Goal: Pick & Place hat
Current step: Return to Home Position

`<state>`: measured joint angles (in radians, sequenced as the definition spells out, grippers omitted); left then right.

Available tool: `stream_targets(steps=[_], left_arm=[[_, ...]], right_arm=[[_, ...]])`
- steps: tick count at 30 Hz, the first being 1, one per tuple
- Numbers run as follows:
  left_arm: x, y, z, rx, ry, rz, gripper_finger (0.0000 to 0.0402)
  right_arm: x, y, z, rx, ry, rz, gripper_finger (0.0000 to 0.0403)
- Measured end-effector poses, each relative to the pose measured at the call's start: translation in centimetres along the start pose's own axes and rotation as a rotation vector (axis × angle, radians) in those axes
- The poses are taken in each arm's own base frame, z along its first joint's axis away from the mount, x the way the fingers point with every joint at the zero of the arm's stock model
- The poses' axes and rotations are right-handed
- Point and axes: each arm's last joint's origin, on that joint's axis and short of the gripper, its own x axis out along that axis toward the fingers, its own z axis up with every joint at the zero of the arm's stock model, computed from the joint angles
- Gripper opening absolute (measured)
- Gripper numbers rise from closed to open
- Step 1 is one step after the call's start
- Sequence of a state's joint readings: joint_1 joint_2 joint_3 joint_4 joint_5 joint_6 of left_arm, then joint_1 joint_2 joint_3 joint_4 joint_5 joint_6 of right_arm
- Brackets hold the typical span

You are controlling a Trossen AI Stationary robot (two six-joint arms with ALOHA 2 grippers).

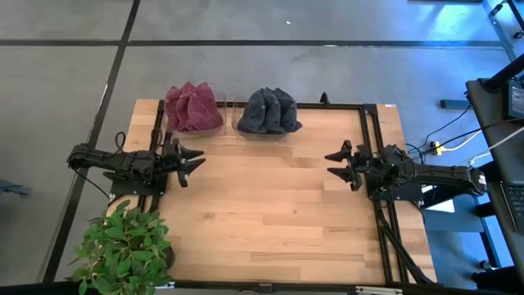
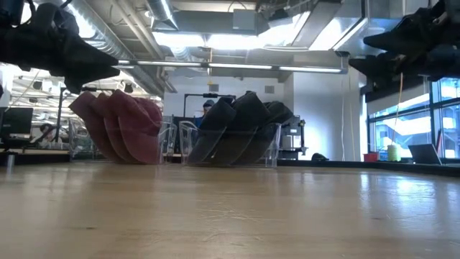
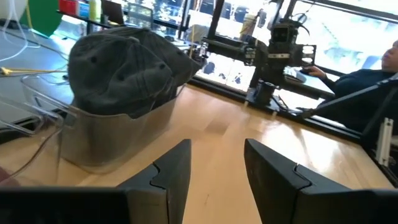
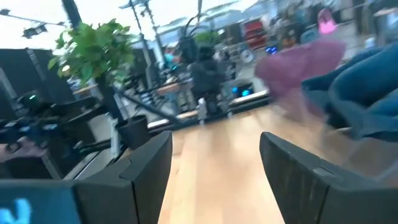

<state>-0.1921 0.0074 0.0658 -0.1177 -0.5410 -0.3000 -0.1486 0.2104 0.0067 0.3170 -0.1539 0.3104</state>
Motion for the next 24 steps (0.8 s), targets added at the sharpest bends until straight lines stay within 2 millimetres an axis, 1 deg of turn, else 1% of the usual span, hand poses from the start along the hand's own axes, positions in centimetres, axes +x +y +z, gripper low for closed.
stream_targets(steps=[9, 14, 19, 24], left_arm=[[0.0, -0.1, 0.0, 0.000, 0.012, -0.035, 0.0145], [0.0, -0.1, 0.0, 0.002, 0.013, -0.036, 0.0148], [0.0, -0.1, -0.1, 0.054, 0.014, -0.036, 0.0145], [0.0, -0.1, -0.1, 0.054, 0.014, -0.037, 0.0144]], right_arm=[[-1.3, 0.0, 0.4, -0.021, -0.075, -0.082, 0.0243], [-1.4, -0.1, 0.4, -0.029, -0.080, -0.108, 0.0243], [-1.4, -0.1, 0.3, -0.031, -0.074, -0.132, 0.0243], [-1.4, -0.5, 0.0, -0.032, -0.056, -0.211, 0.0243]])
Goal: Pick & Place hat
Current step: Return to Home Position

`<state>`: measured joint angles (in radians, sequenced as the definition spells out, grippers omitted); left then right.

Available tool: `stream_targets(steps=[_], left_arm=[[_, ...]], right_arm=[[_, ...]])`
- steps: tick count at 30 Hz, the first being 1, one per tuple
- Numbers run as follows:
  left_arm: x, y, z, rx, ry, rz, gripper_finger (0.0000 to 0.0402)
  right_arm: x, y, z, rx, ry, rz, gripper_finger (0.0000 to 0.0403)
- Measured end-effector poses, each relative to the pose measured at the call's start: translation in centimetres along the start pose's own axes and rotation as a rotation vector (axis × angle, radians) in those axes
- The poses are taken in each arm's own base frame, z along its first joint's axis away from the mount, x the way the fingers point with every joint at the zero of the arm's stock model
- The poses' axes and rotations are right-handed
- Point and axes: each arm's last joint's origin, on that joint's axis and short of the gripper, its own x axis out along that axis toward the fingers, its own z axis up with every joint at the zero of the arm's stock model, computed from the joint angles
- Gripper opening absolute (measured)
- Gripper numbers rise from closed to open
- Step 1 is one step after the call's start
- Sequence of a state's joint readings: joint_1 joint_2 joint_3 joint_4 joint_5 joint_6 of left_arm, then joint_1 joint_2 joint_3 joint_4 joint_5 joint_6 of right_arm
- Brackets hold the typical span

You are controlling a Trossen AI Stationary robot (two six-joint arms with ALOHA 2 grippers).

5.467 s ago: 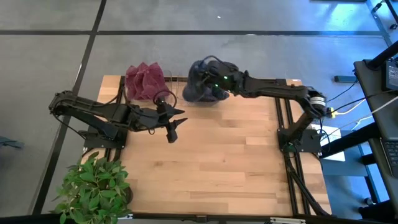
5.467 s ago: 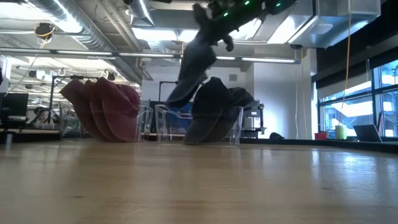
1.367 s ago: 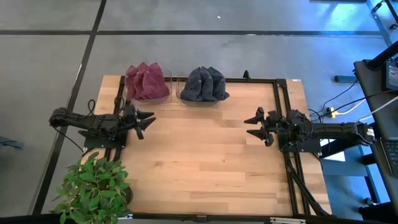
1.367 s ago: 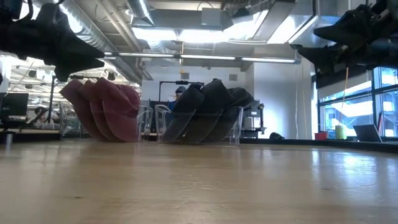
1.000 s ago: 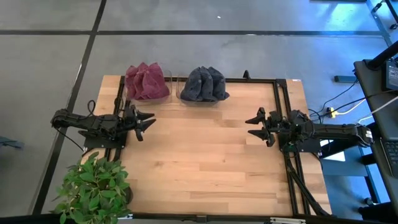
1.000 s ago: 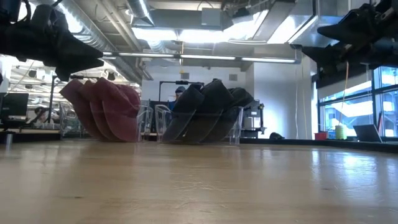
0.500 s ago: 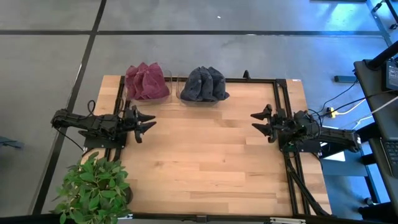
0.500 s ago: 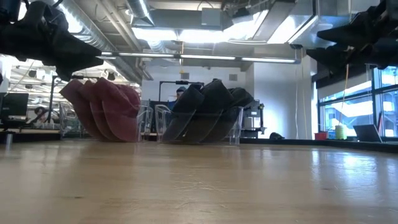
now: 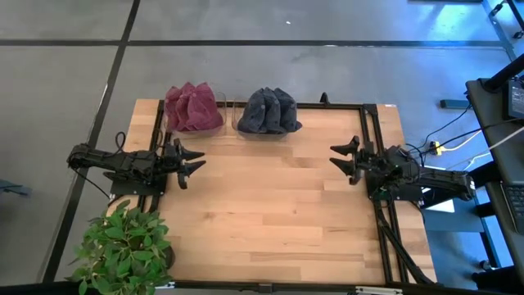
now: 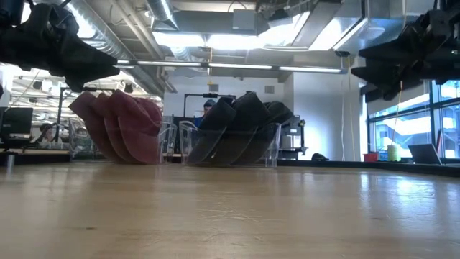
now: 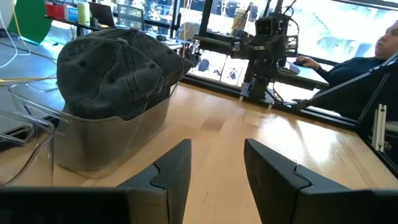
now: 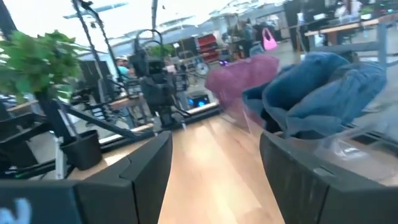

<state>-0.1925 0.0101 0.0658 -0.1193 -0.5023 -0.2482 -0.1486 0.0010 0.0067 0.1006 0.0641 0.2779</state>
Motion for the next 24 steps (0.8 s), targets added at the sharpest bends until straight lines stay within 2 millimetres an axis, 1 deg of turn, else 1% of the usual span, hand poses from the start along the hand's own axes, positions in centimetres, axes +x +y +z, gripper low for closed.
stream_targets(steps=[4, 24], left_arm=[[0.00, 0.00, 0.00, 0.000, 0.000, 0.000, 0.0144], [0.00, 0.00, 0.00, 0.000, 0.000, 0.001, 0.0143]], right_arm=[[0.00, -0.12, -0.35, -0.028, 0.035, -0.016, 0.0243], [-0.02, -0.20, -0.66, -0.029, 0.068, -0.022, 0.0243]])
